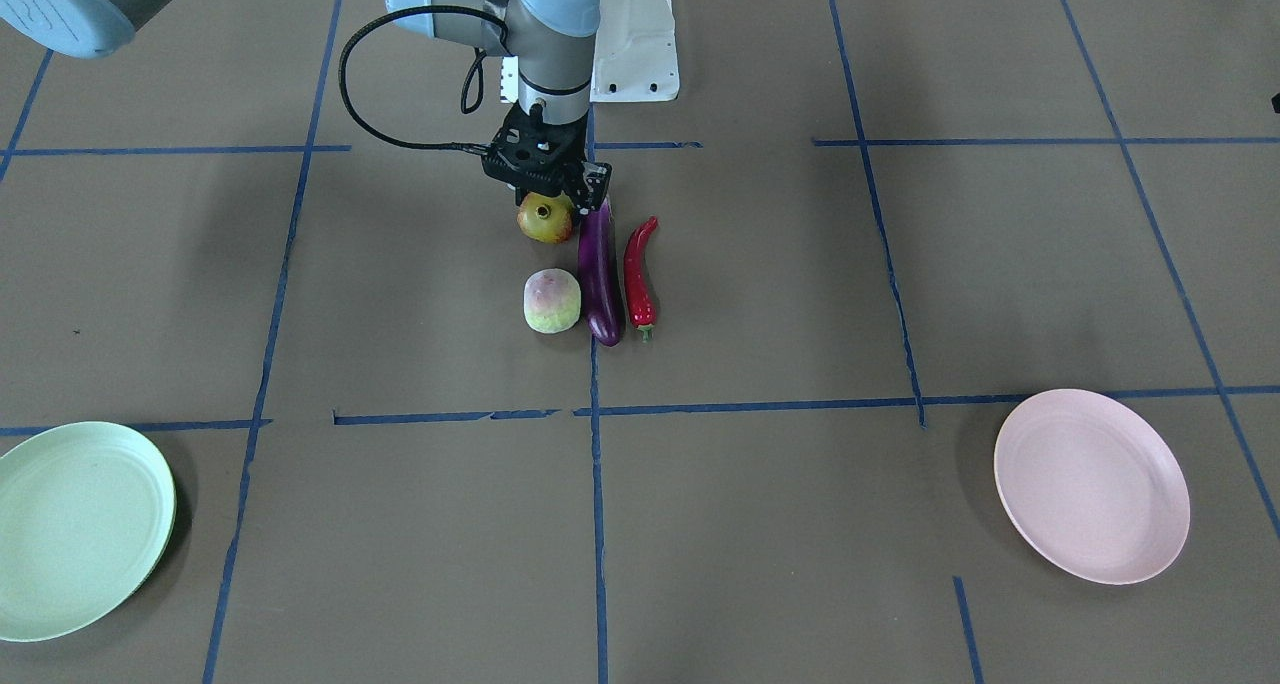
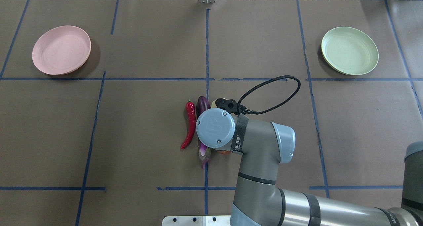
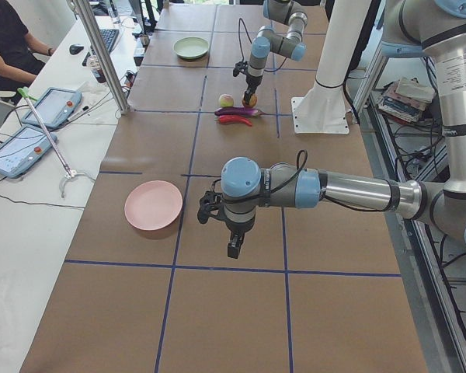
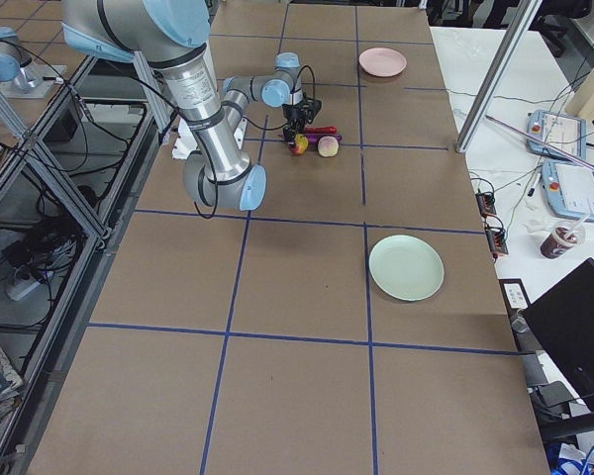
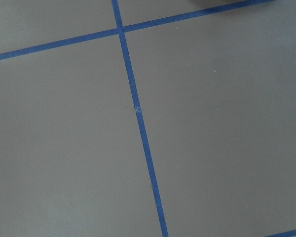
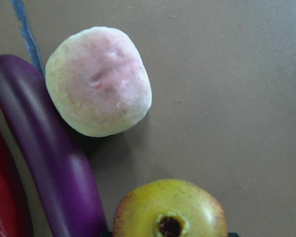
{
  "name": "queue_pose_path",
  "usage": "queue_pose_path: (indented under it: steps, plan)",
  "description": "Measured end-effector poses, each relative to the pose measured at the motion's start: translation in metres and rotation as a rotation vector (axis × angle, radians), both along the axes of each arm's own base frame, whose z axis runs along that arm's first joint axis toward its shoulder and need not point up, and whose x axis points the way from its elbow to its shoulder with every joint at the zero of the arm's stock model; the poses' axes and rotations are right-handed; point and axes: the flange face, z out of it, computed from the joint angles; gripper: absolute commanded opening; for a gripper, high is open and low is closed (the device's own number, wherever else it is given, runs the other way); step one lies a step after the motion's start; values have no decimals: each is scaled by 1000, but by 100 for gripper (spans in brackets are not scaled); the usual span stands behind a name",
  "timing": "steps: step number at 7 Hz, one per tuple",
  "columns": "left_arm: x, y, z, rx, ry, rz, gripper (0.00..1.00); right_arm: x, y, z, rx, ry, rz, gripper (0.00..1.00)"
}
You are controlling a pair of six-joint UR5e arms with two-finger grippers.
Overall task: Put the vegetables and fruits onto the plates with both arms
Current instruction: 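Carry the apple with the right gripper onto the pale green plate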
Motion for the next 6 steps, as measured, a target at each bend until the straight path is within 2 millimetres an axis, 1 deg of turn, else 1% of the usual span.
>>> queue_pose_path:
  steps: [1, 2, 3, 4, 5, 6]
  plan:
    - [0, 0, 0, 0, 0, 0, 100, 35, 6, -6, -4, 12, 4, 3]
    - [0, 0, 0, 0, 0, -1, 100, 77, 9, -6, -1, 23, 12, 3]
    - [0, 0, 0, -1, 0, -1, 100, 107, -1, 1, 17, 40, 18, 3]
    - [1, -1, -1, -1, 1, -1, 100, 132, -23, 11, 56, 67, 9, 3]
    - [1, -1, 0, -4, 4, 0, 100, 166, -58, 28, 117, 116, -23, 3]
    - [2, 0, 3, -10, 8, 1, 100, 196, -91, 48, 156, 169, -50, 3]
